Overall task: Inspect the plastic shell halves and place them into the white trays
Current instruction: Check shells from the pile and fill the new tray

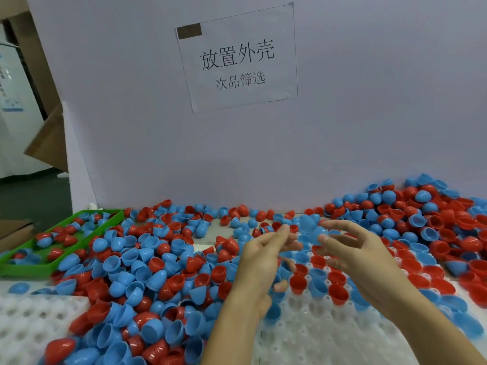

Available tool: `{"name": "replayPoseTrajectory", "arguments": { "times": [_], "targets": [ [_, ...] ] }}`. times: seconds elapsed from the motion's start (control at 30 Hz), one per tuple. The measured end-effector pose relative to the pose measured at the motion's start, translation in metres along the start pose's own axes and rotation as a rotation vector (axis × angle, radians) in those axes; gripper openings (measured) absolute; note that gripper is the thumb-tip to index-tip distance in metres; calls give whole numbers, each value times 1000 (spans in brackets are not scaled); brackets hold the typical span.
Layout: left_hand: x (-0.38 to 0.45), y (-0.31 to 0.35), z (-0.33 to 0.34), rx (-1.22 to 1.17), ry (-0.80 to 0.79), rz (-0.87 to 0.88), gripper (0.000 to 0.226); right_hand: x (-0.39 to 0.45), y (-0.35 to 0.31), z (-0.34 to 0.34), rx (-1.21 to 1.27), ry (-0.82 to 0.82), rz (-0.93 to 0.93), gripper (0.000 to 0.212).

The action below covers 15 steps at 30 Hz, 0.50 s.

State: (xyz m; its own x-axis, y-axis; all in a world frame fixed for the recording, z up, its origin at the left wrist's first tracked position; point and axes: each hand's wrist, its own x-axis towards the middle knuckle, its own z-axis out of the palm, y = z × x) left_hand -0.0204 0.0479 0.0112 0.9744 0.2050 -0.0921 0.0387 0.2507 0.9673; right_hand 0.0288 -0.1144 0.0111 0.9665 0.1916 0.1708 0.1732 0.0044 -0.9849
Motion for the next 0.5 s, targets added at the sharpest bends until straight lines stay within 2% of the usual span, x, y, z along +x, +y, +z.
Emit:
{"name": "replayPoseTrajectory", "arguments": {
  "times": [0.1, 0.23, 0.3, 0.4, 0.5],
  "targets": [
    [-2, -2, 4, 109, -34, -1, 31, -4, 1, 4, -213, -59, -90, 14],
    [-3, -3, 3, 172, -5, 25, 13, -8, 0, 9, -398, -82, -192, 19],
    [-2, -4, 2, 191, 8, 41, 13, -8, 0, 9, -412, -97, -216, 19],
    [-1, -4, 0, 153, -23, 43, 11, -9, -3, 7, -294, -82, -246, 19],
    [0, -3, -5, 188, -121, 32, 12, -10, -2, 8, -394, -66, -276, 30]
  ]
}}
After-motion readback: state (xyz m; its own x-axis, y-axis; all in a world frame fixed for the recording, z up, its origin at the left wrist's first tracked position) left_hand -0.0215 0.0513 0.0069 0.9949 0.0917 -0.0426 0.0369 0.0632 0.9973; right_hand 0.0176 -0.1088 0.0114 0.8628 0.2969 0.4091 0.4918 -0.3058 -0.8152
